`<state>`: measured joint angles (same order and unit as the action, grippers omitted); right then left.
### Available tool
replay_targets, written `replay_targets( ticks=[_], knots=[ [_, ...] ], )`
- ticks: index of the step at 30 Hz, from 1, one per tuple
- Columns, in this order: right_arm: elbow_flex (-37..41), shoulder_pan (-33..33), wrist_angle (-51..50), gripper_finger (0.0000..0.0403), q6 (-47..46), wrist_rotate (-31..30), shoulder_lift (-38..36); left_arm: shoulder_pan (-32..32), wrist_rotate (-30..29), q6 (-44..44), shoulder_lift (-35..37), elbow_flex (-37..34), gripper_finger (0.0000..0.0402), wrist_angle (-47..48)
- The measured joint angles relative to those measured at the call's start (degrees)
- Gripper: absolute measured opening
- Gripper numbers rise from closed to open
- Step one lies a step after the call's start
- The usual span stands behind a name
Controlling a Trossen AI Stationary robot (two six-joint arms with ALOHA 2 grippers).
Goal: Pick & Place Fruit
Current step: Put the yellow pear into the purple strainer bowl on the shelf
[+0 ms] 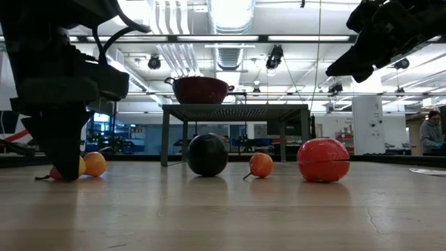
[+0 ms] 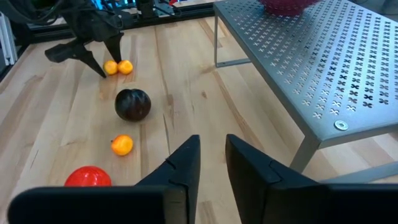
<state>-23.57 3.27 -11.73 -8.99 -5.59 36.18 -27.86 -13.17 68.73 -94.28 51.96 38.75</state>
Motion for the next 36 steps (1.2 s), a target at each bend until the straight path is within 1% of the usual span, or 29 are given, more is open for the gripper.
replay_targets(
  ticks=[5, 15, 20, 36],
  knots=[
    [0.0, 0.0, 0.0, 0.0056, 0.0, 0.0, 0.0, -0.1, -0.3, 0.5, 0.0, -0.7, 0.0209, -1.1],
    [0.0, 0.0, 0.0, 0.0043, 0.0, 0.0, 0.0, 0.0, -0.3, 0.6, 0.1, -1.4, 0.0171, -1.9],
    [0.0, 0.0, 0.0, 0.0054, 0.0, 0.0, 0.0, 0.0, -0.2, 0.6, 0.1, -1.4, 0.0157, -1.9],
    [0.0, 0.0, 0.0, 0.0101, 0.0, 0.0, 0.0, 0.0, 0.0, 0.5, 0.1, -1.3, 0.0157, -1.9]
  ],
)
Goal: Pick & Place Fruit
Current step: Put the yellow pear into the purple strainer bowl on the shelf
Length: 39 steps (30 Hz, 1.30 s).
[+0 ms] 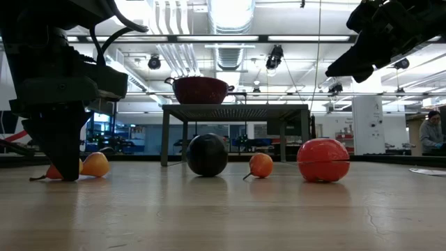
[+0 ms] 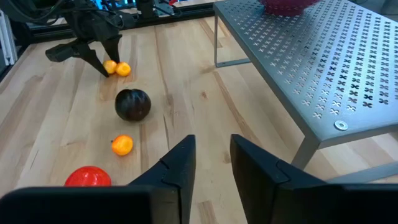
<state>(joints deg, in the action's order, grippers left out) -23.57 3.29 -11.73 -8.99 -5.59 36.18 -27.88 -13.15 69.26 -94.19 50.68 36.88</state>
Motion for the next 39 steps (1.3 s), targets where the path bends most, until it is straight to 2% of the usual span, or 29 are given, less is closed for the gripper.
replay_targets(
  ticks=[30, 39],
  knots=[
    [0.0, 0.0, 0.0, 0.0164, 0.0, 0.0, 0.0, 0.0, 1.2, -0.1, 2.4, -0.2, 0.0154, 2.2],
    [0.0, 0.0, 0.0, 0.0183, 0.0, 0.0, 0.0, 0.0, 3.2, -1.2, 2.4, -0.1, 0.0154, 2.7]
  ],
)
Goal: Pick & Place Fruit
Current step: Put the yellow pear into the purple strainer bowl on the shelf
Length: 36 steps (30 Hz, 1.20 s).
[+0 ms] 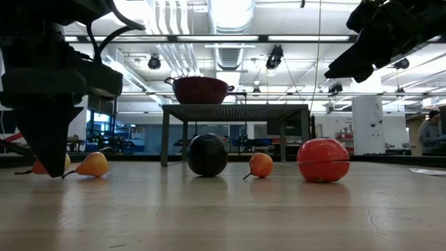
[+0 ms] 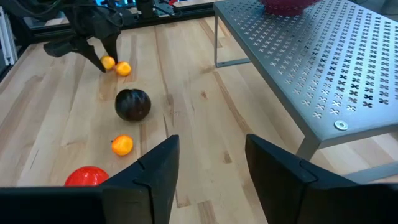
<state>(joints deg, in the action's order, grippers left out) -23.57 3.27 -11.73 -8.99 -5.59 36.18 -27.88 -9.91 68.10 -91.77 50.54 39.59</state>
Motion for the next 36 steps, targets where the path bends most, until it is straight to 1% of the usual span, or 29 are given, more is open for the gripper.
replay_targets(
  ticks=[5, 9, 16, 20, 22, 27, 36],
  knots=[
    [0.0, 0.0, 0.0, 0.0191, 0.0, 0.0, 0.0, 0.0, 0.0, -1.6, 0.0, 0.7, 0.0154, 0.0],
    [0.0, 0.0, 0.0, 0.0197, 0.0, 0.0, 0.0, 0.0, 0.0, -4.3, 0.0, 3.0, 0.0154, 0.0],
    [0.0, 0.0, 0.0, 0.0194, 0.0, 0.0, 0.0, 0.1, -0.7, -12.8, 0.0, 9.4, 0.0153, -0.1],
    [0.0, 0.0, 0.0, 0.0184, 0.0, 0.0, 0.0, 0.3, -3.4, -19.0, 0.1, 13.4, 0.0155, -0.1],
    [0.0, 0.0, 0.0, 0.0178, 0.0, 0.0, 0.0, 0.6, -5.8, -22.8, 0.1, 15.5, 0.0155, -0.1],
    [0.0, 0.0, 0.0, 0.0165, 0.0, 0.0, 0.0, 2.0, -16.0, -31.2, 0.1, 20.7, 0.0154, -0.1],
    [0.0, 0.0, 0.0, 0.014, 0.0, 0.0, 0.0, 5.0, -33.3, -40.0, 0.1, 27.4, 0.0155, -0.1]
  ],
)
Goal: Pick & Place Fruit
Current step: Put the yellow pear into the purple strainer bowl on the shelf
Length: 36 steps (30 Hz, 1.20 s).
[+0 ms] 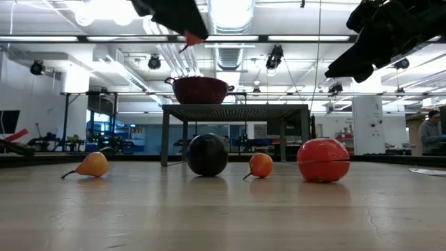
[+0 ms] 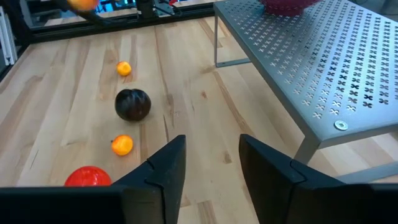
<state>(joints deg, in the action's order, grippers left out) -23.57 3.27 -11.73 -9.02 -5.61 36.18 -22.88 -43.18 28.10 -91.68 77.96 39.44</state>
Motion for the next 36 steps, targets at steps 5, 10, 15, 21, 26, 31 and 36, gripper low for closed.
replay_targets(
  ticks=[5, 10, 15, 21, 26, 31, 36],
  knots=[
    [0.0, 0.0, 0.0, 0.0128, 0.0, 0.0, 0.0, 2.2, -6.9, -4.1, 0.0, 1.2, 0.0154, -2.3],
    [0.0, 0.0, 0.0, 0.0115, 0.0, 0.0, 0.0, 5.6, -8.5, -7.1, 0.0, 1.2, 0.0155, -5.9],
    [0.0, 0.0, 0.0, 0.0102, 0.0, 0.0, 0.0, 9.8, -8.6, -7.1, 0.0, 1.2, 0.0154, -6.5],
    [0.0, 0.0, 0.0, 0.0083, 0.0, 0.0, 0.0, 15.4, -8.8, -9.8, 0.0, 1.1, 0.0155, -8.5],
    [0.0, 0.0, 0.0, 0.0067, 0.0, 0.0, 0.0, 20.1, -8.7, -13.7, 0.0, 1.3, 0.0153, -12.0],
    [0.0, 0.0, 0.0, 0.0056, 0.0, 0.0, 0.0, 23.7, -8.7, -15.9, 0.0, 3.1, 0.0155, -12.0],
    [0.0, 0.0, 0.0, 0.0049, 0.0, 0.0, 0.0, 26.1, -7.3, -18.0, 0.0, 5.8, 0.0153, -12.1]
  ],
)
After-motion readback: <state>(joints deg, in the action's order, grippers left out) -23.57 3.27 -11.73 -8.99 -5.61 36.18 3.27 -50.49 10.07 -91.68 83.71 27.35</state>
